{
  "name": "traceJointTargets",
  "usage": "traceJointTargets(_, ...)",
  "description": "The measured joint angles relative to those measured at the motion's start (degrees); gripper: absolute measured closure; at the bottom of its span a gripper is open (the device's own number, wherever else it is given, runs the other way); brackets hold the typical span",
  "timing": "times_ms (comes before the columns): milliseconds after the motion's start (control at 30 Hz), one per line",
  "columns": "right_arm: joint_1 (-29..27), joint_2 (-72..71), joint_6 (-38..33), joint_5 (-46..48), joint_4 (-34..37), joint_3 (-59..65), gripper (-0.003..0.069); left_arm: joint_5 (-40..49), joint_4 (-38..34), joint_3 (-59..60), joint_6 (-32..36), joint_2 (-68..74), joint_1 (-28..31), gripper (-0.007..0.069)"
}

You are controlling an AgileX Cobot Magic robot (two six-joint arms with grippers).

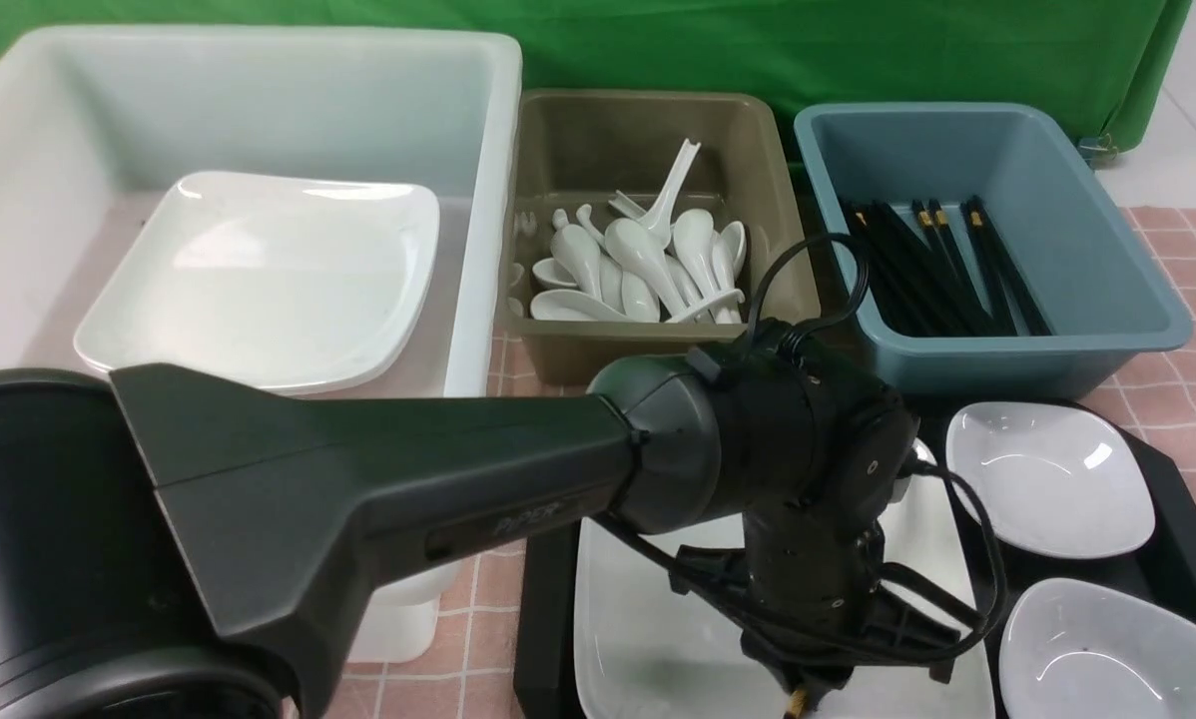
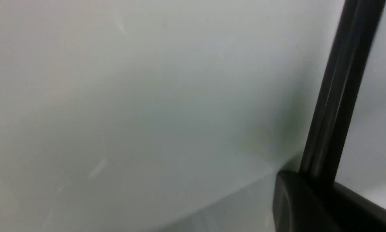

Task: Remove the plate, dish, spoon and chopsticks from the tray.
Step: Use the left arm to grab a pair of chopsticks from the plate, then use the left arm to put the chopsticks into the small storage box on the right

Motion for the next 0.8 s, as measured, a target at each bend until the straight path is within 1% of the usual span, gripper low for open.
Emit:
traceJointTargets(167,0.0,0.0,-0.06,0.0,-0.01,0.0,0.0586,6.17,0.29,-2.65,3.48,0.29,0.1,0.0605)
traceJointTargets(300,0.0,0.0,-0.23,0.0,-0.01,0.0,0.0583,11.32,-0.31,-5.32,7.75,-0.38,0.1,0.0605)
traceJointTargets(467,0.0,0.0,-0.28,-0.19,-0.01,0.0,0.0579,14.15,-6.66,-5.84,15.48,-2.86,0.16,0.0605)
traceJointTargets(533,0.0,0.0,-0.28,-0.41,-0.01,0.0,0.0578,14.29,-8.46,-5.84,16.96,-3.87,0.16,0.0605)
traceJointTargets(667,0.0,0.0,-0.28,-0.47,-0.01,0.0,0.0574,14.47,-8.7,-7.4,17.6,-5.85,0.31,0.0605)
traceJointTargets(800,0.0,-0.44,-0.02,-1.34,-0.06,0.0,0.0568,14.28,-9.61,-14.95,16.03,-6.41,2.7,0.0605)
